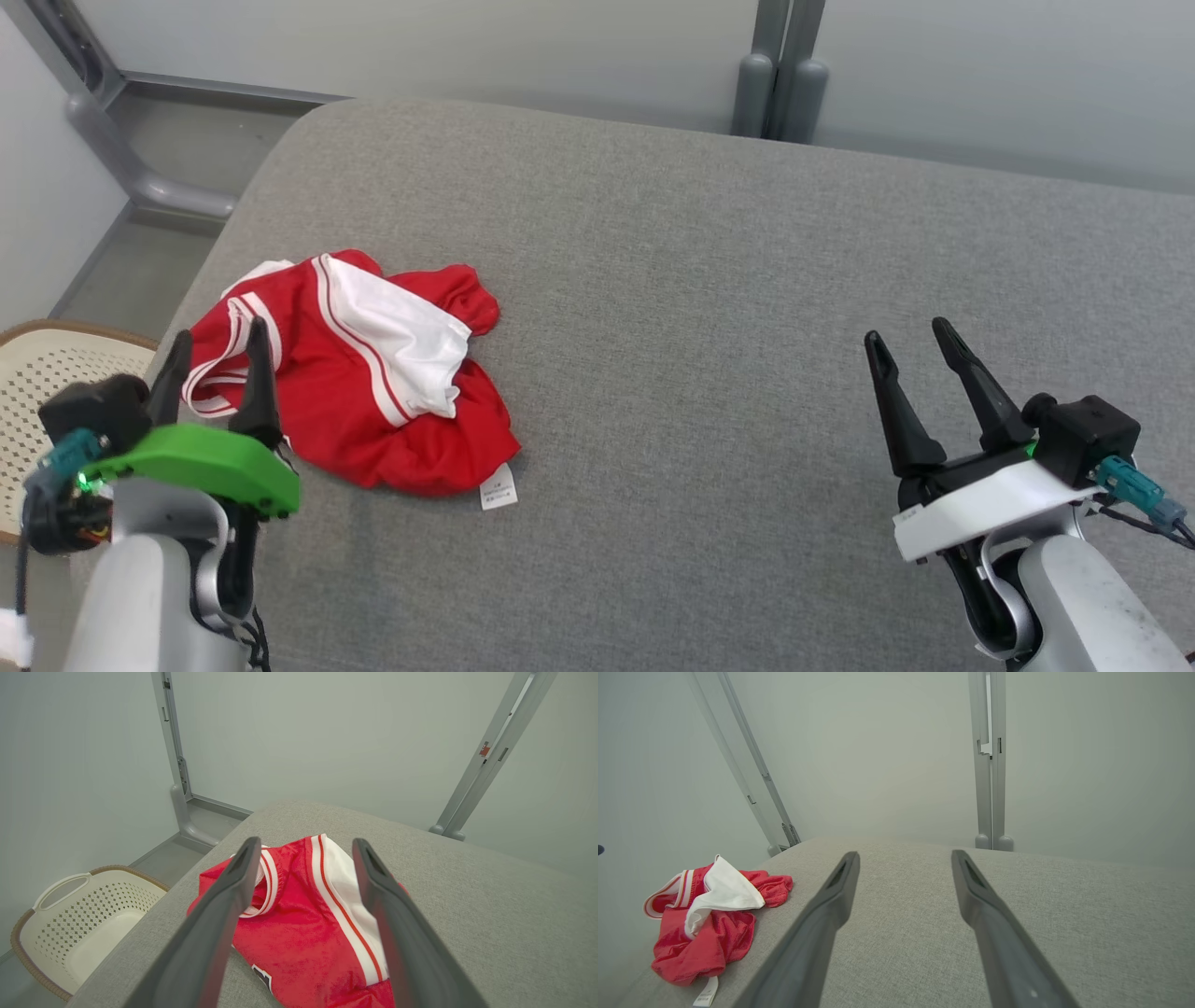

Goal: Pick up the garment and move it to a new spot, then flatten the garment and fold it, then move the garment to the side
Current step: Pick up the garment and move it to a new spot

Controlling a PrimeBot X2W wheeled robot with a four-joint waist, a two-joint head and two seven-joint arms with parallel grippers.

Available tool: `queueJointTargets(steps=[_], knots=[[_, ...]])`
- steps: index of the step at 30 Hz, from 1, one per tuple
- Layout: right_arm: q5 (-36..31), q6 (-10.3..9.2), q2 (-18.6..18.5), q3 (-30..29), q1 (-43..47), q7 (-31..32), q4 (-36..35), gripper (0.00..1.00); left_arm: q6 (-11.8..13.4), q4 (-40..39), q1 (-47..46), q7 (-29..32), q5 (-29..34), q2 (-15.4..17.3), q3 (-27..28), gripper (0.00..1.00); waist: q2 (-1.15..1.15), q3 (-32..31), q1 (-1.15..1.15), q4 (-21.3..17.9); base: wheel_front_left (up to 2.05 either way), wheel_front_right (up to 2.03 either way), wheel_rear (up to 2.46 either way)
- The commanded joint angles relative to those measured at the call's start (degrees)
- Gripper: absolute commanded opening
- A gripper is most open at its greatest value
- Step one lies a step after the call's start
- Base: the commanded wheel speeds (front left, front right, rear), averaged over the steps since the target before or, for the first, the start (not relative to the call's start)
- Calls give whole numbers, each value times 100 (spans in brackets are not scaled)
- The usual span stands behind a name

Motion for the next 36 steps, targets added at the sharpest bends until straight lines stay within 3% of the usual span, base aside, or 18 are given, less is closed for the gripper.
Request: queueJointTargets(steps=[1, 12, 19, 20, 21, 22, 23, 30, 36], knots=[[-35, -4, -44, 8, -118, -15, -35, 100, -38, 100, -246, 168, -85, 107, 59, 100, 0, 309, 0, -236, 0, 0, 0], [-82, -3, -74, 64, -582, -15, -95, 100, -285, 1771, -1487, 1380, -785, 504, 61, 100, 0, 1055, 0, -929, 0, 0, 0], [-93, -3, 1, 91, -695, -15, -68, 100, -360, 2811, -1824, 1533, -1089, 634, -8, 100, 0, 1121, 0, -1231, 0, 0, 0], [-93, -3, 2, 89, -695, -15, -64, 100, -368, 2909, -1851, 1510, -1112, 663, -15, 89, 0, 1108, 0, -1253, 0, 0, 0], [-89, -3, 5, 87, -691, -16, -57, 100, -374, 3012, -1875, 1476, -1134, 688, -37, 34, 0, 1091, 0, -1273, 0, 0, 0], [-88, -3, 9, 86, -685, -15, -51, 100, -378, 3085, -1897, 1423, -1149, 701, -45, 7, 0, 1078, 0, -1284, 0, 0, 0], [-89, -3, 17, 83, -674, -15, -41, 100, -384, 3165, -1919, 1377, -1160, 711, -66, 0, 0, 1054, 0, -1294, 0, 0, 0], [-97, -3, 89, 104, -552, -15, 26, 100, -392, 3369, -2026, 1010, -1192, 858, -315, 0, 0, 798, 0, -1286, 0, 0, 0], [-76, -3, 161, 134, -428, -15, 82, 100, -390, 2989, -2083, 752, -1159, 1066, -724, 0, 0, 400, 0, -1328, 0, 0, 0]])
